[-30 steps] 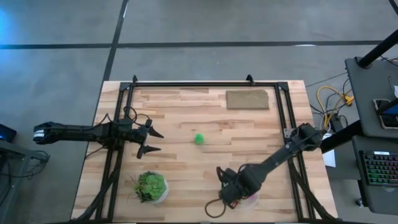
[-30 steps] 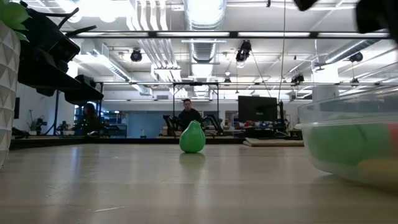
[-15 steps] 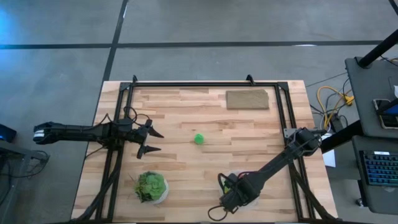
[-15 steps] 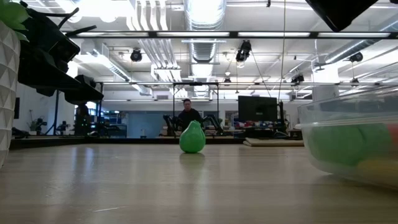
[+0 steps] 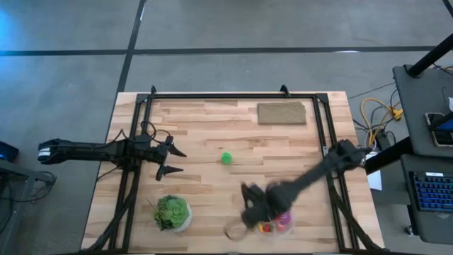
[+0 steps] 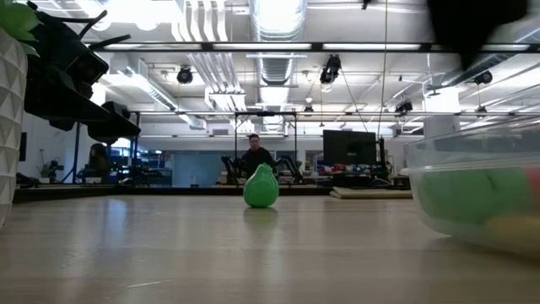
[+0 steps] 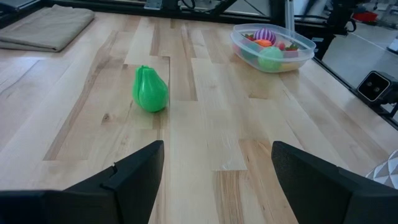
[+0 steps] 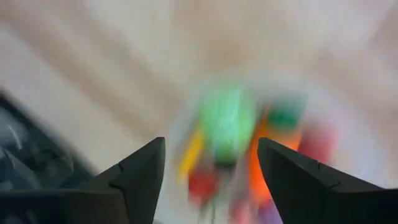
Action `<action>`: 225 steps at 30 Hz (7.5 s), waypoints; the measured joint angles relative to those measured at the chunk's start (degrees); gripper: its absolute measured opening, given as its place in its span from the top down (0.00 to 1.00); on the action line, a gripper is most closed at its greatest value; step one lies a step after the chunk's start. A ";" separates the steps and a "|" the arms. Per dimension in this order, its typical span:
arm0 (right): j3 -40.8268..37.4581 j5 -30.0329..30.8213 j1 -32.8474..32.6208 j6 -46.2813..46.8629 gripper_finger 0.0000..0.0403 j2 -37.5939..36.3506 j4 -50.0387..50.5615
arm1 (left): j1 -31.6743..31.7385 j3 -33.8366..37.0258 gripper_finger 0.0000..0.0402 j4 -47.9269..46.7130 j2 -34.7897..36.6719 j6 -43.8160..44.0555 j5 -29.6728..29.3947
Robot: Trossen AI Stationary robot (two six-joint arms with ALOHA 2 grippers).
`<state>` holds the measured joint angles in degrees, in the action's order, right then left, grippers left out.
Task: Pick and placing Produce into tupperware
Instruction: Put the green pear into the transparent container, then return to Home Position
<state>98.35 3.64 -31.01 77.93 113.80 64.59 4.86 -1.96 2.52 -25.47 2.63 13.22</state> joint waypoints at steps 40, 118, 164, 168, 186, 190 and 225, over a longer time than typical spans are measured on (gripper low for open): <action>4.50 -0.57 32.16 -63.57 0.20 10.61 -9.69 | -0.02 0.01 0.29 0.00 0.00 0.00 -0.01; -3.40 0.90 32.47 -69.98 0.42 10.31 -21.43 | -0.02 0.01 0.29 0.00 0.00 -0.01 -0.01; 2.11 -6.60 -8.45 16.26 0.30 5.64 10.66 | 0.01 0.00 0.29 0.00 0.00 -0.01 -0.01; 2.74 -6.55 -8.64 16.19 0.26 5.64 9.81 | 0.01 0.01 0.29 0.00 0.00 0.01 0.00; 16.29 16.62 2.52 1.10 0.27 1.31 18.82 | -0.02 0.01 0.29 -0.02 0.00 0.01 0.02; 19.95 18.90 6.46 -8.74 0.29 -1.98 18.04 | 0.00 0.01 0.29 -0.01 0.00 -0.01 0.02; -33.86 12.50 18.32 -39.84 0.33 -44.68 -57.20 | -0.02 0.01 0.29 0.00 0.00 0.00 0.02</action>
<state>64.49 16.15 -12.70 38.08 69.12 7.40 4.84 -1.96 2.52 -25.47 2.63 13.23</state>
